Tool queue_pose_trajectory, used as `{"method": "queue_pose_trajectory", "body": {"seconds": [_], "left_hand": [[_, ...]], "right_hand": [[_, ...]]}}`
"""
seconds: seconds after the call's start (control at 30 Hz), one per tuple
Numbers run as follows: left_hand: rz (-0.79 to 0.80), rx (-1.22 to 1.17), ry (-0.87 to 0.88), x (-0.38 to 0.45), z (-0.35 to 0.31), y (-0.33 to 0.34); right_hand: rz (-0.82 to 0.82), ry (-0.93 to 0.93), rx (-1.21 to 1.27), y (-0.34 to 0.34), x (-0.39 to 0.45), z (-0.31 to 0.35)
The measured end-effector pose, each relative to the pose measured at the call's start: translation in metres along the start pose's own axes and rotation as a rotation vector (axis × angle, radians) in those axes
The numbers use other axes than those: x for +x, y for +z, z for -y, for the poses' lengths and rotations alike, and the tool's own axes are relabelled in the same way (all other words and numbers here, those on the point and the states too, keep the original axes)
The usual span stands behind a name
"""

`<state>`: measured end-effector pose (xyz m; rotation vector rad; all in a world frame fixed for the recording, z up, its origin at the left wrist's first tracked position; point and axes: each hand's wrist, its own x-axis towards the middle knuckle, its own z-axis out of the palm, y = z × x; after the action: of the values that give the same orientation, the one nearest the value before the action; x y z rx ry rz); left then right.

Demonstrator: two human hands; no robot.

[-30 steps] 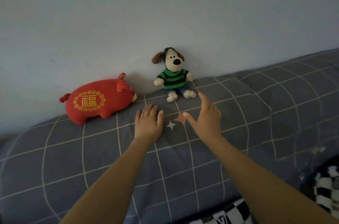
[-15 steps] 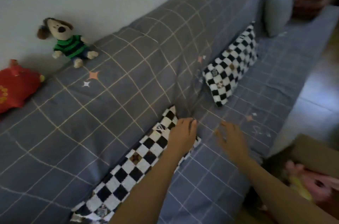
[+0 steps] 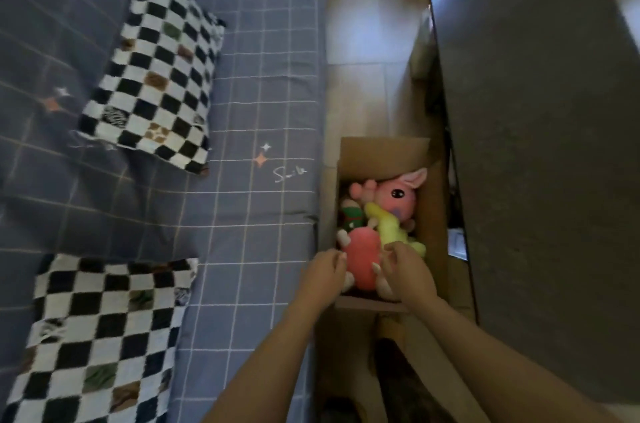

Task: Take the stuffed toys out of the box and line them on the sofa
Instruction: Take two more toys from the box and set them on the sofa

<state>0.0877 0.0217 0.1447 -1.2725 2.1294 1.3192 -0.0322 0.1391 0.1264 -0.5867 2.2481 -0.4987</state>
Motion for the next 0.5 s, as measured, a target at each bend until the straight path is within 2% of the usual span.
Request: {"method": "queue_pose_trajectory", "body": {"seconds": [0.2,0.43,0.5], "left_hand": [[0.079,0.010,-0.073,0.109,-0.012,0.082],[0.235,0.113,-0.139,0.225,0.047,0.176],[0.295,0.117,-0.110,0.242,0.066,0.195]], "right_hand": [[0.171,0.052,-0.020,0.010,0.089,-0.084],[0.368,0.218,0.023,0.082,0.166,-0.176],[0.354,0.245,0.005,0.102,0.175,-0.192]]}}
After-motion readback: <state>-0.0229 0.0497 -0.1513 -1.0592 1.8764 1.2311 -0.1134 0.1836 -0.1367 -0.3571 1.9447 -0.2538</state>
